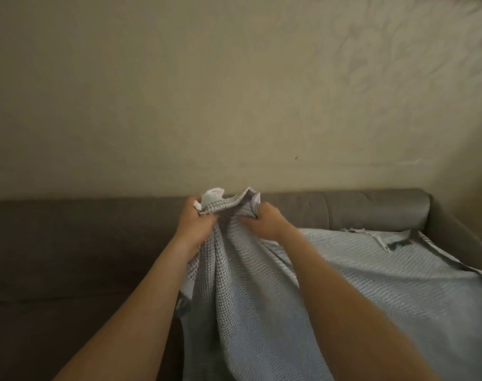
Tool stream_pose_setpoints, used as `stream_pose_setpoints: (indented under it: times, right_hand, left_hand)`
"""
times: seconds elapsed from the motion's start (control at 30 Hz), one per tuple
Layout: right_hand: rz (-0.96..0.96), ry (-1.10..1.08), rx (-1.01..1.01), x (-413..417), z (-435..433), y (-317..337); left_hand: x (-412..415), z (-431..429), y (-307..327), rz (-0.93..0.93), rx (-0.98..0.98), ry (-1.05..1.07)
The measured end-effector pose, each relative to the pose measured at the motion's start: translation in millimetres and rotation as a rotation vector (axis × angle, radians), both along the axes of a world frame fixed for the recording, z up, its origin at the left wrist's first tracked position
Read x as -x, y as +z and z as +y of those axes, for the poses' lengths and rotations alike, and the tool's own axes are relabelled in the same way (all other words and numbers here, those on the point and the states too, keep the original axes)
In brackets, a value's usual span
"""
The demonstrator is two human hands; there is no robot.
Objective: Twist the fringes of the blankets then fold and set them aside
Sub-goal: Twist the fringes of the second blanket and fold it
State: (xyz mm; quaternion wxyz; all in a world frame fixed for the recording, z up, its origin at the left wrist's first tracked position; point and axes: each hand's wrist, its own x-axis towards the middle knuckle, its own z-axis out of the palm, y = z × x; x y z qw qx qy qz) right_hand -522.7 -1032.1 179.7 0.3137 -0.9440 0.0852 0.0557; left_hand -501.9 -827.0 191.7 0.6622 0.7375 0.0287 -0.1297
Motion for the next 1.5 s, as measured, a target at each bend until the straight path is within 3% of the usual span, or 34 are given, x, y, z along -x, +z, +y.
stream_pose_setpoints:
  times: [0.13, 0.2, 0.27, 0.37, 0.53, 0.7, 0.83, 0.93, 1.0, 1.13, 1.23, 1.37, 1.5]
  right_hand:
    - [-0.222, 0.04, -0.181, -17.3, 56.2, 35.9]
    - [-0.281, 0.111, -0.188, -24.3, 89.4, 56.0]
    - [-0.375, 0.152, -0.197, -30.4, 121.3, 77.6]
    - [-0.52, 0.207, -0.264, -34.7, 153.1, 102.8]
    - [-0.537, 0.049, -0.293, -37.6, 142.6, 105.3]
    - [-0.26, -0.258, -0.127, -32.8, 96.6, 54.8]
    - [-0.198, -0.257, -0.072, -18.1, 79.0, 12.3]
    - [-0.176, -0.386, 0.101, 2.3, 80.0, -14.9]
    - [-0.221, -0.427, 0.101, 17.1, 77.4, -28.0]
    - [-0.425, -0.466, -0.197, 38.3, 58.8, -37.6]
    - [-0.51, -0.511, -0.243, 44.9, 51.8, -38.7]
    - [-0.582, -0.444, -0.227, 43.6, 50.1, -43.0]
    - [-0.594, -0.26, -0.232, 38.9, 55.8, -46.2]
  left_hand:
    - [9.2, -1.0, 5.1, -0.215, 0.036, -0.147]
    - [9.2, 5.6, 16.0, -0.307, 0.095, -0.041]
    - [4.6, 20.0, 30.6, -0.295, 0.286, 0.144]
    - [-4.3, 40.3, 47.3, -0.286, 0.495, 0.257]
    - [-22.5, 52.7, 44.0, -0.324, 0.298, 0.403]
    - [-25.3, 61.4, 10.9, -0.105, 0.193, 0.553]
    - [-17.3, 63.9, -32.4, 0.054, -0.075, 0.427]
    - [-9.8, 65.1, -56.2, 0.083, -0.306, 0.465]
    - [-0.8, 62.9, -62.4, 0.051, -0.312, 0.508]
    - [9.2, 58.5, -69.1, 0.069, -0.18, 0.718]
    - [3.3, 59.8, -73.0, 0.095, -0.145, 0.808]
    - [1.3, 48.5, -74.0, -0.018, -0.304, 0.628]
    - [3.1, 31.7, -69.9, -0.14, -0.264, 0.141]
